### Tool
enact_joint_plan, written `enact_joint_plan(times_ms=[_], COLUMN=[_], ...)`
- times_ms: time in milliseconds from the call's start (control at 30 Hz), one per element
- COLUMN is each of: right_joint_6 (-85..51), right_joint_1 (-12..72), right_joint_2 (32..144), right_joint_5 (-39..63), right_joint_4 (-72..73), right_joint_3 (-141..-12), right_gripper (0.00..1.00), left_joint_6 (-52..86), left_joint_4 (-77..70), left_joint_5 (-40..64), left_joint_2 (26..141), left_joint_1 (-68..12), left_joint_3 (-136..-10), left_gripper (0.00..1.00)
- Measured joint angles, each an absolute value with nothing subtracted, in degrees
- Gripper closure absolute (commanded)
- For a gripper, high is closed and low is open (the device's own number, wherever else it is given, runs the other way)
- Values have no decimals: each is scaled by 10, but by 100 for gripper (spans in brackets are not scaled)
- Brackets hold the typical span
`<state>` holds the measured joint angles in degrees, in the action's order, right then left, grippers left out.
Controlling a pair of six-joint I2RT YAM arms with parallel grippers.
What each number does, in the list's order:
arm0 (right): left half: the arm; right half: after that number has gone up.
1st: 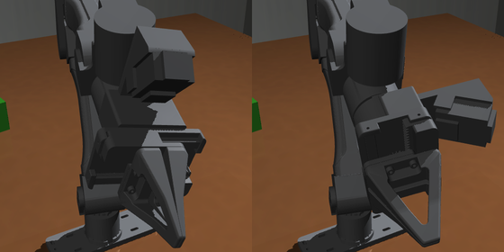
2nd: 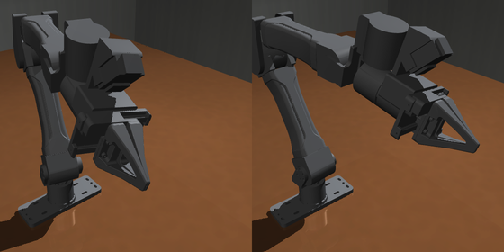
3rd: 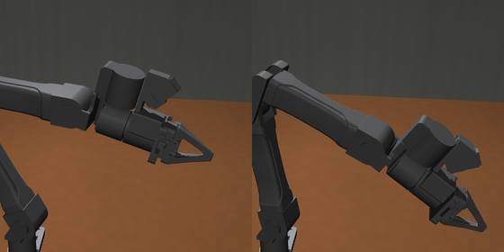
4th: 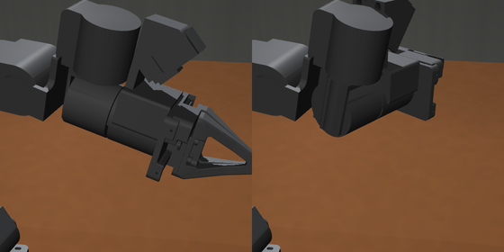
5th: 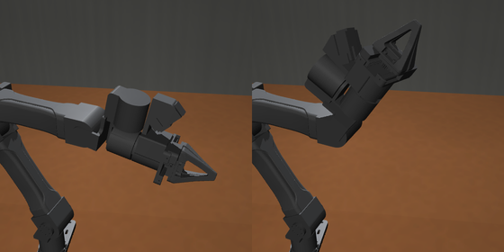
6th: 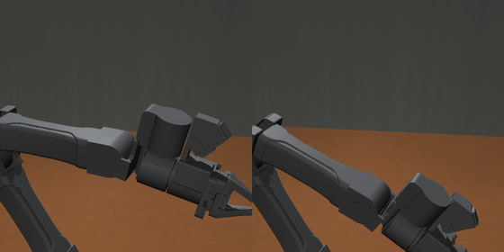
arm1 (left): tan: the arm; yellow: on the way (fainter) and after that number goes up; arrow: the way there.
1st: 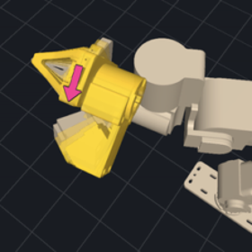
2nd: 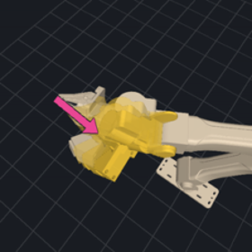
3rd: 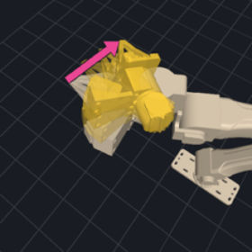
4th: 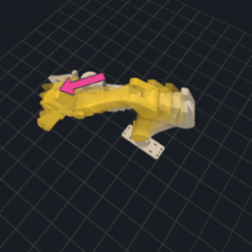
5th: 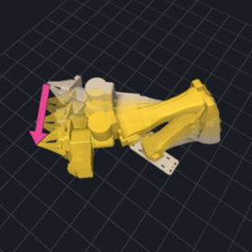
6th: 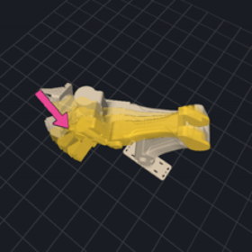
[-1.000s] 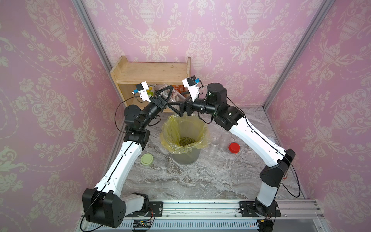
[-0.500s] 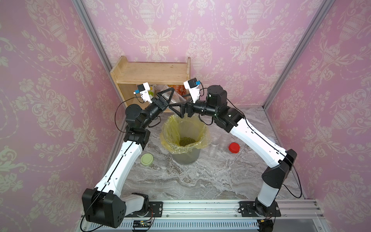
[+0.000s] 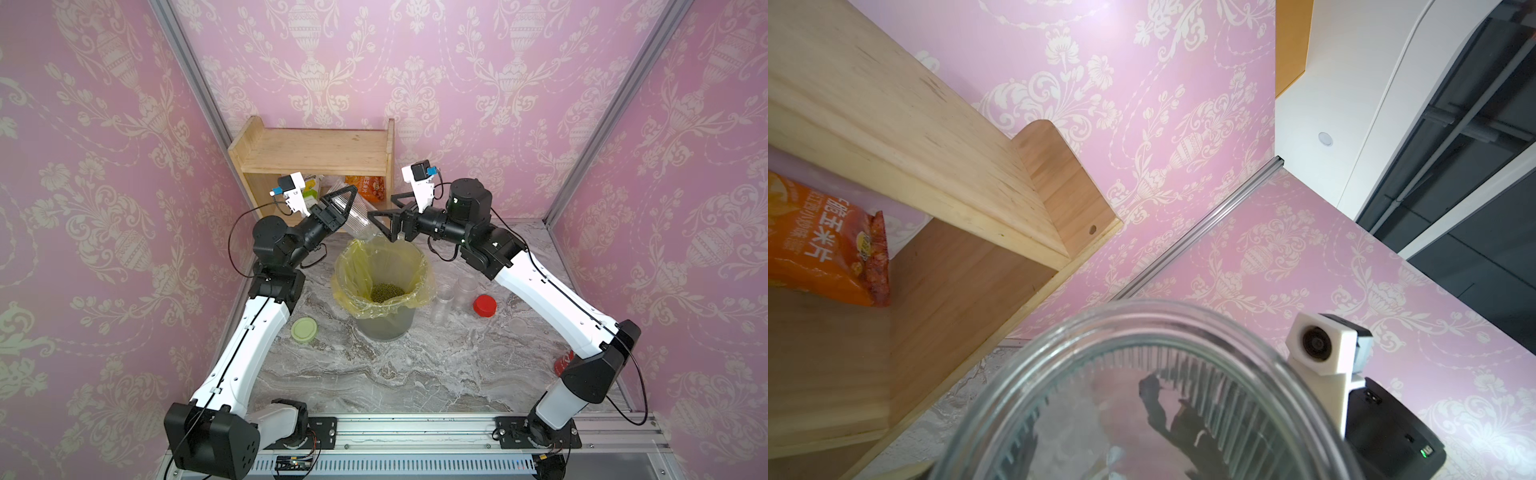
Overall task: Empty moldy mung beans from jars
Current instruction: Place the jar at the center of the board.
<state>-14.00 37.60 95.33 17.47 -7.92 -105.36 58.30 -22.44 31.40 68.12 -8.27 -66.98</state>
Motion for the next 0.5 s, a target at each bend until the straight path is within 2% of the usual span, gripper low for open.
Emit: enact_joint_plan(times_ms=[267,500], right_joint_6=[-140,-140], right_joint_1=[358,358], right_joint_2=[946,946], right_joint_5=[134,120], right_joint_4=[-80,-81], right_joint_3=[-1037,-1018], right_gripper=[0,0], left_joint_6=[507,453], left_joint_4=[-177,-122], left_joint_5=[312,295], left_joint_2=[601,577], left_joint_1=[-76,-62], left_joint_3=[-657,-643], left_gripper=[40,41])
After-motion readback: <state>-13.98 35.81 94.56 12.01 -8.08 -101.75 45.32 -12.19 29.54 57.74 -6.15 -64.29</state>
